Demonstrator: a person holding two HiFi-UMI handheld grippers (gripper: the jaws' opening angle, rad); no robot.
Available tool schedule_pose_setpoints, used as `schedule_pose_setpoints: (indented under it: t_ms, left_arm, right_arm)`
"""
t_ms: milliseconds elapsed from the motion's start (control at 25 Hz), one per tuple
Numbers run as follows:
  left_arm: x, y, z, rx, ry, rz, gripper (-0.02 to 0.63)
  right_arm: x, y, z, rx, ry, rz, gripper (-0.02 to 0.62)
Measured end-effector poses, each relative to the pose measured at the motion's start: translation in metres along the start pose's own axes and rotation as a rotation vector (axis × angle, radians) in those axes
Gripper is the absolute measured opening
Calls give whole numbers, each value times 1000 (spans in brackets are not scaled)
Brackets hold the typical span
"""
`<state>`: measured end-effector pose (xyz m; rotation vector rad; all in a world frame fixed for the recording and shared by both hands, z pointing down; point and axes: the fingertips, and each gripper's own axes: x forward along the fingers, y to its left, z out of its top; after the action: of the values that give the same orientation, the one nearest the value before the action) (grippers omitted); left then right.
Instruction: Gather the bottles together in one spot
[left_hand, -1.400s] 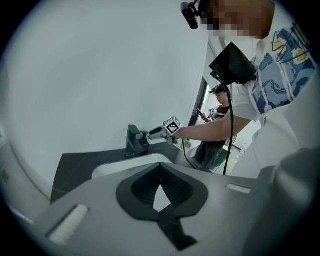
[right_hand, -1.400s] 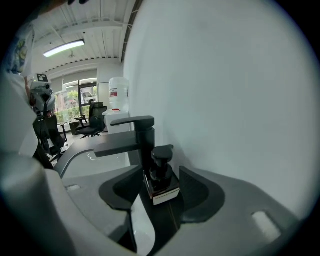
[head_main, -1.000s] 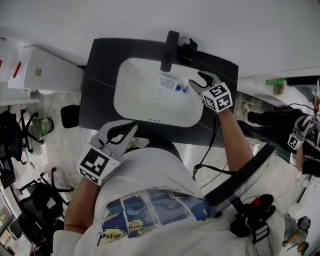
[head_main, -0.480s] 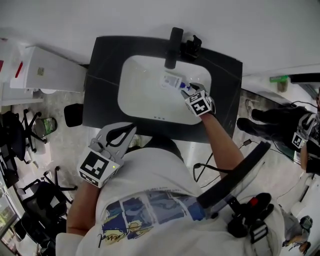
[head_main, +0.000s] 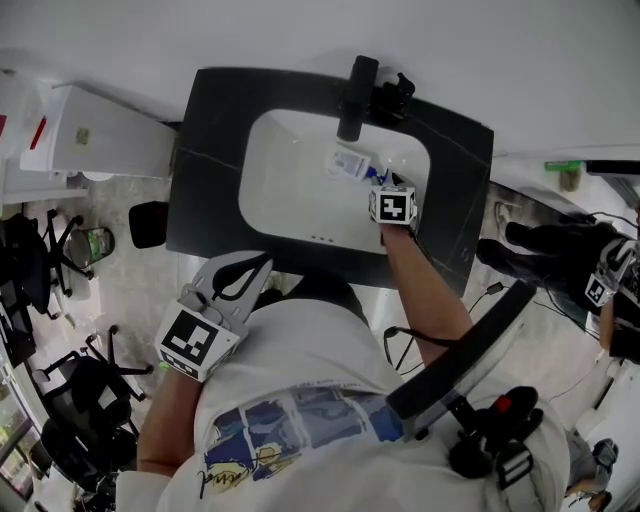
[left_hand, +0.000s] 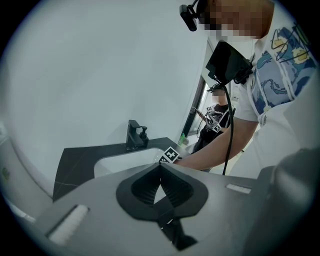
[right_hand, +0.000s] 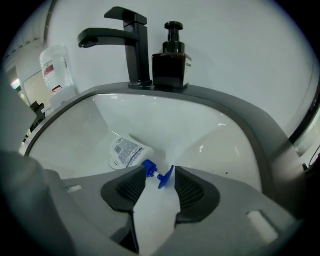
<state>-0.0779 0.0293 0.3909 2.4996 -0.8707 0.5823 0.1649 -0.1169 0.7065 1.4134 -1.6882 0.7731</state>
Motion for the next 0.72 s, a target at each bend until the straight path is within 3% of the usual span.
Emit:
schedule_pose_setpoints:
  t_ms: [360,520,720]
  left_arm:
    - [5,1,-8,-51,28,15,3]
    - [5,1,-8,-57,36,19,3]
    - [1,1,-12,-67,43,29,3]
  right_arm:
    - [16,-9,-23,234,63,-86,110]
    - [21,-7,-23,264,46,-96,71]
    - [20,-5,-20,277,30,-98,71]
